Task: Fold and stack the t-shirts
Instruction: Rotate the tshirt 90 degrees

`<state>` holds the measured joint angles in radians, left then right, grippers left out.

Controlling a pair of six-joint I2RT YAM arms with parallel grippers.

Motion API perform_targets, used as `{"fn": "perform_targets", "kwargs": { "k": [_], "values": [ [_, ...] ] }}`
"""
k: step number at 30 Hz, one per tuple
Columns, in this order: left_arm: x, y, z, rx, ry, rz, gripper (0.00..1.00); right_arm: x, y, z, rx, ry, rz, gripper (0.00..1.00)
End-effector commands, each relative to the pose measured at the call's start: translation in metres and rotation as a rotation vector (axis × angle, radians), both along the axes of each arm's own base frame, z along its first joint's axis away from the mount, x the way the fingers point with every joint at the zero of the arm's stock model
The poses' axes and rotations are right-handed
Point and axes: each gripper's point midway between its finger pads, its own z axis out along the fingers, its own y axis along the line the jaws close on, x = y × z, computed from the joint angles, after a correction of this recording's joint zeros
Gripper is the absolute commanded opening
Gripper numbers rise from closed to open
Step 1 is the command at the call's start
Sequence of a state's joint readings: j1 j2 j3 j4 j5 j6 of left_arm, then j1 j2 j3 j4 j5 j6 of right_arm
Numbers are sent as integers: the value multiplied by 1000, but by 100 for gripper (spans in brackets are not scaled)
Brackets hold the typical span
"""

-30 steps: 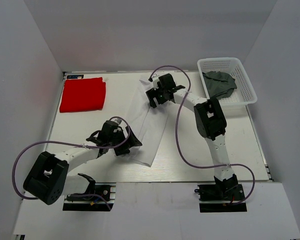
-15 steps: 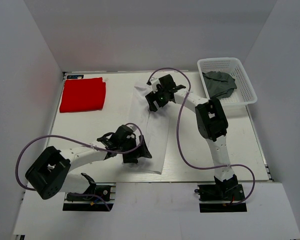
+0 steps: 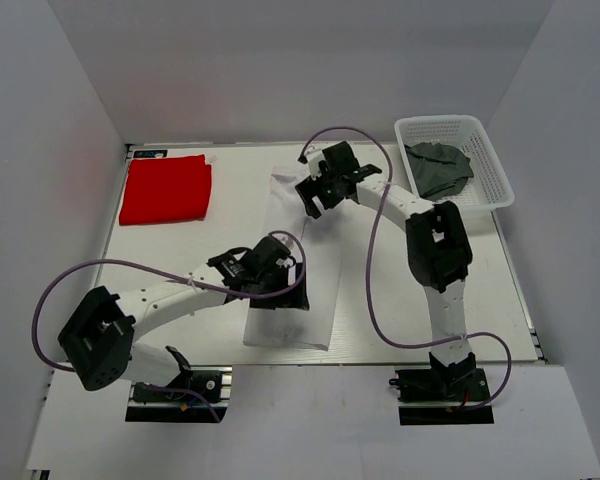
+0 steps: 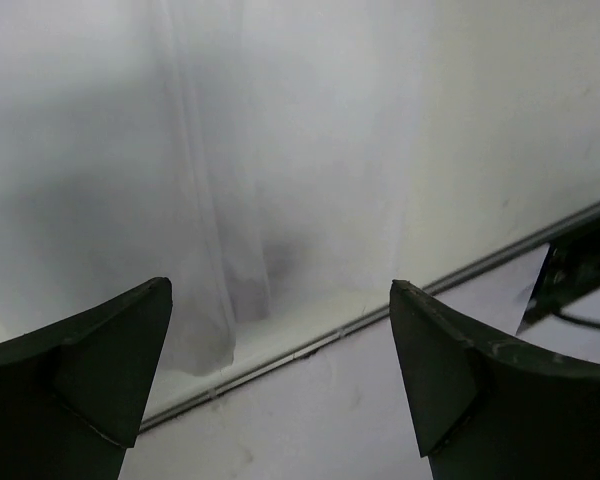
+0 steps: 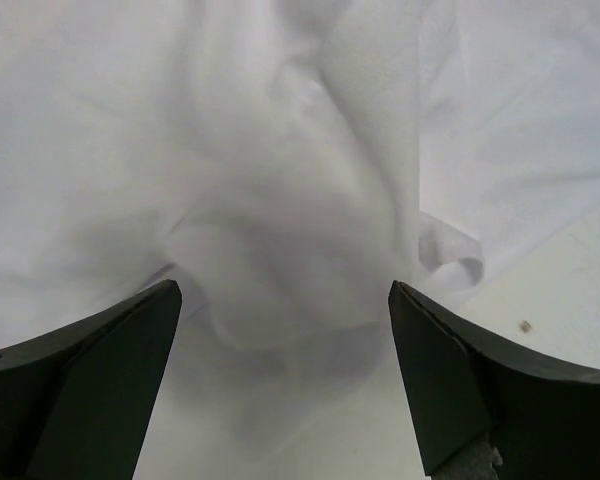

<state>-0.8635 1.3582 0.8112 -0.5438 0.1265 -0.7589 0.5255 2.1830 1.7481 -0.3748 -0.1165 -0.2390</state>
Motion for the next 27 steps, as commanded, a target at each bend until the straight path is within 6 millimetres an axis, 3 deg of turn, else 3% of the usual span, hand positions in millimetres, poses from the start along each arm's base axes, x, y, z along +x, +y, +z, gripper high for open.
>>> {"fn": "perform_targets", "kwargs": {
  "k": [1, 4, 5, 6, 7, 8, 10, 11, 12, 15, 17, 19, 20, 21, 23, 25, 27],
  "values": [
    [40, 12, 36, 66, -213, 79, 100, -16, 13, 78, 135, -77, 54, 90],
    [65, 24, 51, 56, -307, 218, 100, -17, 16, 81, 188, -51, -13, 90],
    [71, 28, 57, 48, -353, 247, 100, -9, 10, 80, 190, -39, -119, 90],
    [86, 43, 54, 85, -404, 354, 100, 0, 13, 93, 242, -29, -204, 90],
    [88, 48, 54, 94, -419, 395, 100, 12, 3, 74, 213, -11, -335, 90],
    [98, 59, 53, 121, -439, 470, 100, 19, 4, 80, 219, -21, -371, 90],
    [101, 73, 42, 177, -419, 521, 100, 20, 6, 49, 207, 63, -465, 90],
    [100, 77, 38, 203, -399, 532, 100, 25, 9, 55, 219, 64, -481, 90],
    [99, 79, 33, 219, -385, 535, 100, 27, 5, 37, 190, 91, -514, 90],
    [94, 92, 15, 261, -344, 535, 100, 30, 11, 18, 200, 125, -547, 90],
    [90, 103, 13, 253, -335, 557, 100, 29, 14, -1, 191, 162, -542, 90],
    [81, 105, 9, 237, -316, 542, 100, 32, 13, -6, 186, 167, -547, 90],
    [81, 106, 15, 202, -329, 555, 100, 32, 12, -24, 160, 179, -554, 90],
    [78, 106, 15, 190, -322, 549, 100, 37, 14, -24, 161, 169, -558, 90],
    [68, 105, 13, 156, -303, 530, 100, 42, 3, -56, 96, 179, -592, 90],
    [55, 107, 7, 156, -262, 505, 100, 56, 2, -61, 72, 166, -598, 90],
    [47, 105, 4, 133, -240, 486, 100, 64, 13, -78, 66, 163, -541, 90]
  ]
}}
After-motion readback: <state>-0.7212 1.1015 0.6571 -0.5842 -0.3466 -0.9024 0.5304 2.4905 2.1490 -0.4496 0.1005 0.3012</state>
